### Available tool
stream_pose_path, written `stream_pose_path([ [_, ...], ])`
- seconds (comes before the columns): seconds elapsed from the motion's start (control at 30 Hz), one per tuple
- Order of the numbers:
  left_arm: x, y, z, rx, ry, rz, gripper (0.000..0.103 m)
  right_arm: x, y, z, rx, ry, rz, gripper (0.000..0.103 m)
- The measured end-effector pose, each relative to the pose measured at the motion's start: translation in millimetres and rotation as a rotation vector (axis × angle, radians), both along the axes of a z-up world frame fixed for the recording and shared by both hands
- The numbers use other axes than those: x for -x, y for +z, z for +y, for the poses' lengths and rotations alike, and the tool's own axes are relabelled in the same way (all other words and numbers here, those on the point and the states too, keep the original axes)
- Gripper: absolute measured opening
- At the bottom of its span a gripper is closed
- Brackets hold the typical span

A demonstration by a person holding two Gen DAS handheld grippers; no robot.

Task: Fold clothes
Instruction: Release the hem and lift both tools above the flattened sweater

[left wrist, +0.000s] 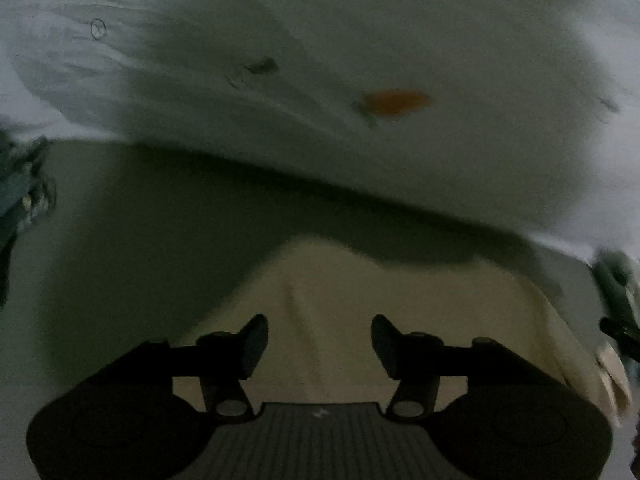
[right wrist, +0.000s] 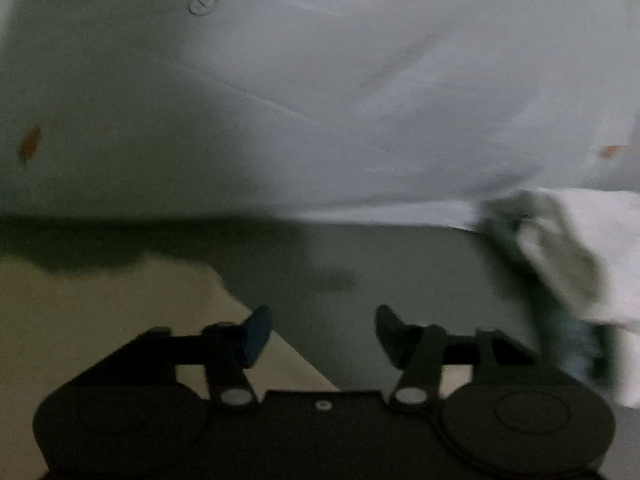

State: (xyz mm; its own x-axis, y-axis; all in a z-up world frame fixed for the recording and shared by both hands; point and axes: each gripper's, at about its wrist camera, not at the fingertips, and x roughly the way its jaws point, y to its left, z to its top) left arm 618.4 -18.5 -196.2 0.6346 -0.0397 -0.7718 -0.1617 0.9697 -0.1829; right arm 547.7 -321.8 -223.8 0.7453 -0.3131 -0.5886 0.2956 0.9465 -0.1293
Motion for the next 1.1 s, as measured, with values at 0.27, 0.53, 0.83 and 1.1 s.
stream_pose_path([
  [0.27, 115, -51, -105, 0.040, -0.032, 0.180, 0.069, 117, -7, -52, -0.062, -0.122, 0.069, 0.021],
  [0.53, 130, -72, -158, -0.134, 0.030, 0.201, 0.099, 175, -21, -96, -0.234, -0.131, 0.074, 0.021],
  [0.83, 98, -71, -162, -0.163, 0.053, 0.364, 0.103, 148, -52, -110, -0.243, -0.033, 0.153, 0.021],
  [1.1, 68, -75, -153, -0.140, 0.050, 0.471, 0.103, 91, -55, -111, -0.141, 0.076, 0.173, 0.021],
])
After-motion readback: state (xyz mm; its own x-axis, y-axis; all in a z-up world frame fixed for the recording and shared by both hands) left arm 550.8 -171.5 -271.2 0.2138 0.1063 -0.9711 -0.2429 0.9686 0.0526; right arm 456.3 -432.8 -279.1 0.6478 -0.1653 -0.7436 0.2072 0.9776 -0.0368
